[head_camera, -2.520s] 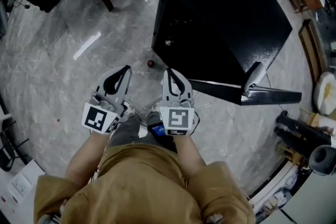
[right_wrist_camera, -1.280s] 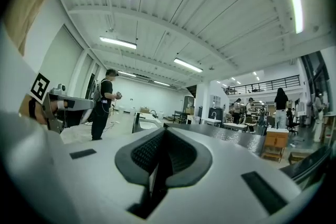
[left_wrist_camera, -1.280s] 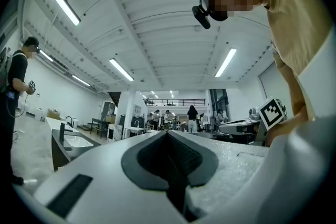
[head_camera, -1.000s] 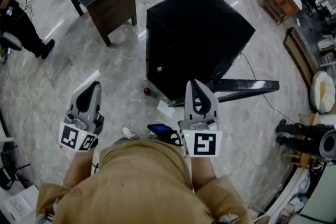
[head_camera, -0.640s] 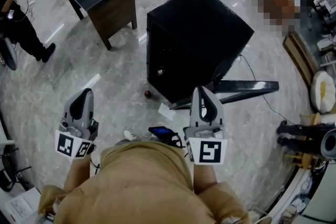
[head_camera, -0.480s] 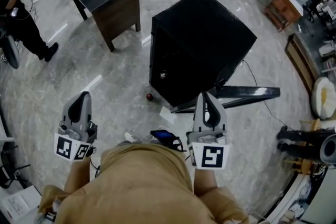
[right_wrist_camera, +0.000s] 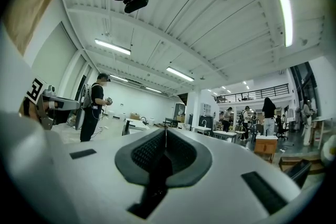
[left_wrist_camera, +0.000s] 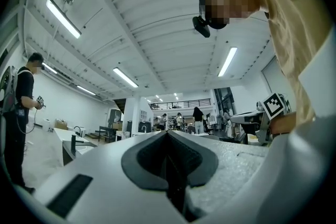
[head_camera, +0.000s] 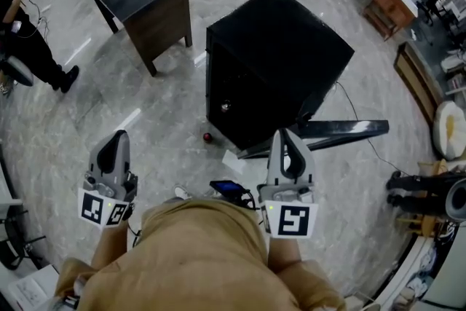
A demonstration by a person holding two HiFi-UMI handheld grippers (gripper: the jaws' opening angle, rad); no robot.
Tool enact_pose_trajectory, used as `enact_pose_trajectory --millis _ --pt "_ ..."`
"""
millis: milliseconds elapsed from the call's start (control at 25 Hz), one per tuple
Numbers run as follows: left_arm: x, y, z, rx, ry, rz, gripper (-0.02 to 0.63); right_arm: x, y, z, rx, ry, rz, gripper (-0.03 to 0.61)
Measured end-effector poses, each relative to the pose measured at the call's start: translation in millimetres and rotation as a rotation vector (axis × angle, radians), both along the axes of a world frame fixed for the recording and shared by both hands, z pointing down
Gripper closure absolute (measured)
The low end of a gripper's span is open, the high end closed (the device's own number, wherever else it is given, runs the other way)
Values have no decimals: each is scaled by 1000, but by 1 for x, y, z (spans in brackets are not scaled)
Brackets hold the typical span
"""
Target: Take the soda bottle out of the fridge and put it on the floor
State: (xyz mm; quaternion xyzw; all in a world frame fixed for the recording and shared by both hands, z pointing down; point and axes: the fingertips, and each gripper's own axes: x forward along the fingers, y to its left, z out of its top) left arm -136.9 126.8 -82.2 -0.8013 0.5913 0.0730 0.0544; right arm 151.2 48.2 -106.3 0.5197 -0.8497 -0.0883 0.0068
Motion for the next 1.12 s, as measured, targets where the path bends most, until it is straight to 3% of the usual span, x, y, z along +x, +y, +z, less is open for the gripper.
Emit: enact_pose_trajectory --millis 320,1120 --pt "6 -24 -12 28 -7 34 614 -6 -15 -4 5 0 -4 575" --pt "-4 -49 -21 8 -29 25 614 -32 -48 -9 -13 -4 -50 577"
